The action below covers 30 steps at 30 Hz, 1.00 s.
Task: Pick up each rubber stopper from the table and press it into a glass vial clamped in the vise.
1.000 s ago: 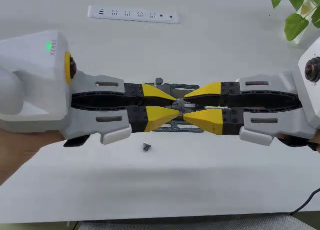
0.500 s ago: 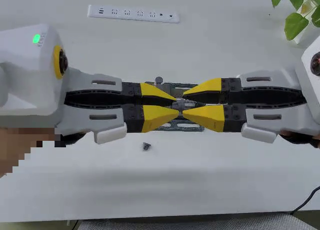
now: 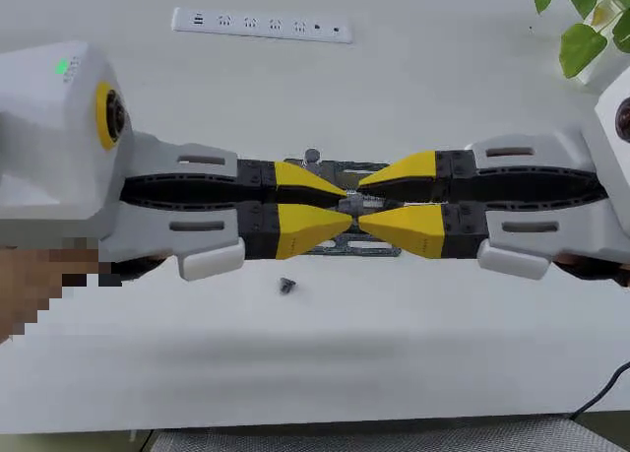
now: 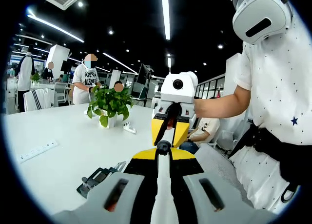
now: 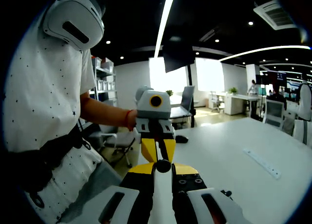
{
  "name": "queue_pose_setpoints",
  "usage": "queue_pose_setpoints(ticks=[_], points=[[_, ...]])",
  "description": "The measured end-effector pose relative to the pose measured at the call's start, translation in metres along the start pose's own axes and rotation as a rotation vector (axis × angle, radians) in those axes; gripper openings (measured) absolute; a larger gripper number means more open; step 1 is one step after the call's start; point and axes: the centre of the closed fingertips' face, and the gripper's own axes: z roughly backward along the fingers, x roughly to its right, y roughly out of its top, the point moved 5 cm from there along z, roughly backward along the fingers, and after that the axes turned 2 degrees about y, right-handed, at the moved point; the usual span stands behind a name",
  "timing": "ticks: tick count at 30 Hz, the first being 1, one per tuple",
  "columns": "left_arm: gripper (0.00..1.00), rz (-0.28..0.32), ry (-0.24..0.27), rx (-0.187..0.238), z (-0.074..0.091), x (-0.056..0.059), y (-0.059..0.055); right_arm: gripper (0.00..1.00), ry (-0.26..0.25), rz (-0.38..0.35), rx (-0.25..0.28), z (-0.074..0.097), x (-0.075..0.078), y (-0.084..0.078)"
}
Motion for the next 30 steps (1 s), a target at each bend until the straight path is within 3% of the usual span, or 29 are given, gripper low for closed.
queue_pose_setpoints(ticks=[23,30], points=[[0.04,0.046,-0.037,0.025,0.0039,0.0042,0.0009,0.07,0.027,0.010,-0.006,0.0000,-0.0063,0.0028],[0.04,0.057,-0.045,0.039,0.0073,0.0009,0.0020,0.07,0.031,0.013,0.002,-0.0006,-0.0065,0.0058]])
